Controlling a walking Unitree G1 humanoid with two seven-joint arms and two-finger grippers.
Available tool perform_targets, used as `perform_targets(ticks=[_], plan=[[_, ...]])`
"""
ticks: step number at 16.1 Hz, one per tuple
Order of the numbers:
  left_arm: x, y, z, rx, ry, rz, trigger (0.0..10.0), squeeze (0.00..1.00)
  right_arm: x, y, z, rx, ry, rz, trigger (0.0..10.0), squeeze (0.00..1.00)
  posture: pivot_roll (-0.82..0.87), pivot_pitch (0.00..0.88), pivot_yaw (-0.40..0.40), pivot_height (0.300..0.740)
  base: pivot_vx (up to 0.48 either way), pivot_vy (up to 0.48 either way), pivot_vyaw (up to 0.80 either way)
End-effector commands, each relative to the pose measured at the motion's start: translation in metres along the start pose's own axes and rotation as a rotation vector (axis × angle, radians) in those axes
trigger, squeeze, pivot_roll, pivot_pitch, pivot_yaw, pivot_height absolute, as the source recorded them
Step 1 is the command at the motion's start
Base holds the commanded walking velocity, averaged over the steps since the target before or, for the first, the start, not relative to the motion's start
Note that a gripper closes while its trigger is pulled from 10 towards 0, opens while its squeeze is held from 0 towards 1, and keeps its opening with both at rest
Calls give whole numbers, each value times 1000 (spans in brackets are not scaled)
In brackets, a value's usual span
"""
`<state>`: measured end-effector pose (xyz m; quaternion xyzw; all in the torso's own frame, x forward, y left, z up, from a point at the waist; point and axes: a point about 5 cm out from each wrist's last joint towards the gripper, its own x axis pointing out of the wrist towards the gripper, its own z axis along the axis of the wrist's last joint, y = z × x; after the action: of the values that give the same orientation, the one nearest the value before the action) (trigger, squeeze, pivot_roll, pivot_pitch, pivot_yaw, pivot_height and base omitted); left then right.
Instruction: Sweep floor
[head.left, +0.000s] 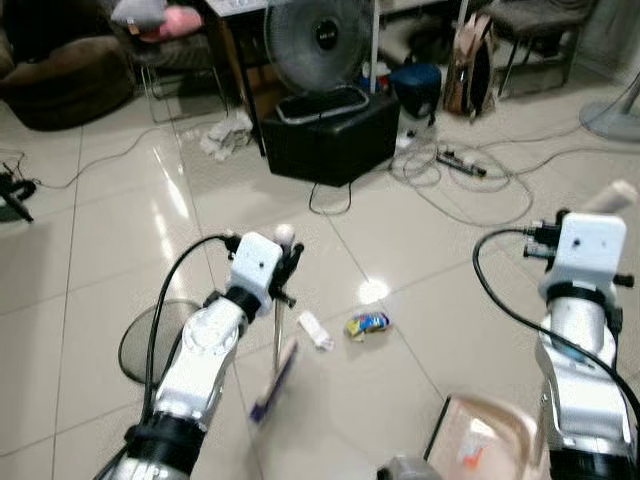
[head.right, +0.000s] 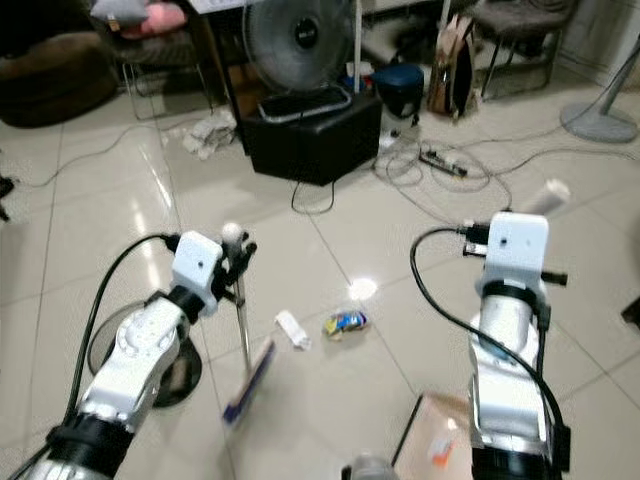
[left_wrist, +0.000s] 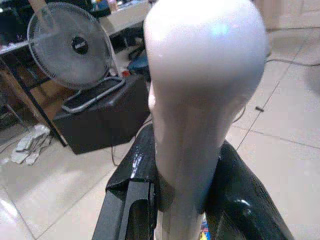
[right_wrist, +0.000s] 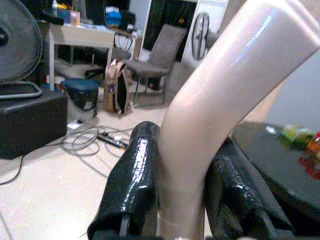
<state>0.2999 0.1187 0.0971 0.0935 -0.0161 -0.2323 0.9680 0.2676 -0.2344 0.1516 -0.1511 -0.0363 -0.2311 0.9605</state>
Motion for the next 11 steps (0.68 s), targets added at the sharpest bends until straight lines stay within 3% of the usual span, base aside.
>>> perform_targets(ticks=[1,11], plan=[[1,12,11,23,-48,51,10000,0,0,7,11,88,-37,22,10000,0,-55,53,91,740,304,0,0],[1,15,16,25,-88,76,10000,0,-1,4,10,116,-47,16,10000,0,-57,59,97,740,302,0,-754]])
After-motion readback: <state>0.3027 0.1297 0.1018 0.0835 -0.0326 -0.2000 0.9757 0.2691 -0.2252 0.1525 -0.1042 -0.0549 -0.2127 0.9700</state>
